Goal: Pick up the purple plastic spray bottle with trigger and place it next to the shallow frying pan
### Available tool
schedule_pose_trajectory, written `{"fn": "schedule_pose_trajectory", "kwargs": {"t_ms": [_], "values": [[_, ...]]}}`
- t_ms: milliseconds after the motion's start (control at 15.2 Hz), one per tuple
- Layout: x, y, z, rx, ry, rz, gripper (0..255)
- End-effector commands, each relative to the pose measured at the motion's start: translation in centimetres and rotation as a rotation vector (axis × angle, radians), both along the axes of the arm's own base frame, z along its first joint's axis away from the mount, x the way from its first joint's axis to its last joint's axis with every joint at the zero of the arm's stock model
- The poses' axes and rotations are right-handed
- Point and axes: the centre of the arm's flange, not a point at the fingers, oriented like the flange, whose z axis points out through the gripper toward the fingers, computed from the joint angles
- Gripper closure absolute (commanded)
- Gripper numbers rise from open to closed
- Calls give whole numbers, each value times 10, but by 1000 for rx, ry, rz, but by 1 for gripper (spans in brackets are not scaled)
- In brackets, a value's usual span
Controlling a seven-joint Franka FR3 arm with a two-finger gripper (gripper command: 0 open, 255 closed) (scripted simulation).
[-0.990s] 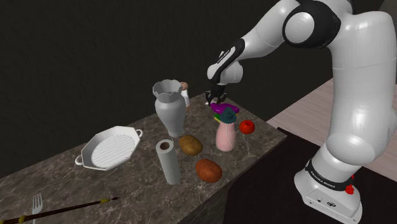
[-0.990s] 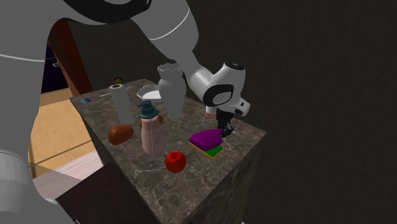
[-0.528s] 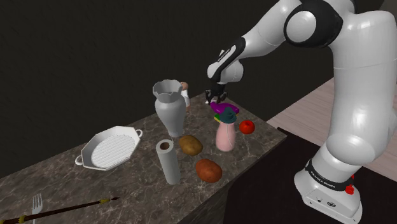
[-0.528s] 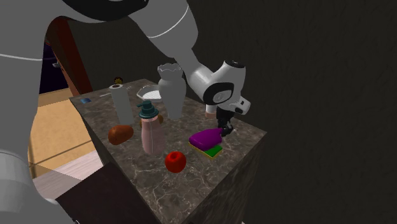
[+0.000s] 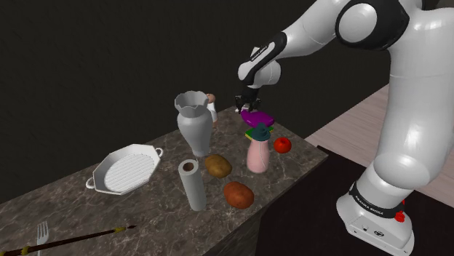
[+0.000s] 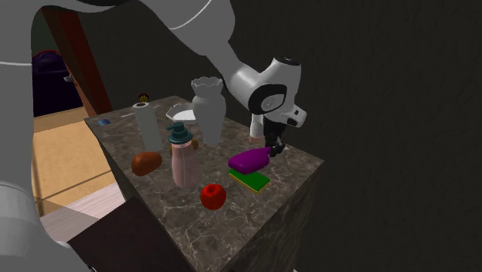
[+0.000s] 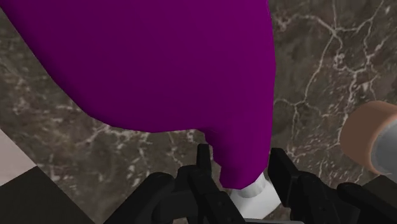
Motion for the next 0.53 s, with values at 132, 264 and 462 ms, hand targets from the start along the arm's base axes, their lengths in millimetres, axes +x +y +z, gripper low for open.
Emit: {"fn": "schedule_pose_trajectory", "kwargs": {"t_ms": [132, 264, 462], "values": [[1, 1, 20, 0, 0, 0, 255], [1, 1, 30, 0, 0, 0, 255], [1, 1, 46, 0, 0, 0, 255]]}}
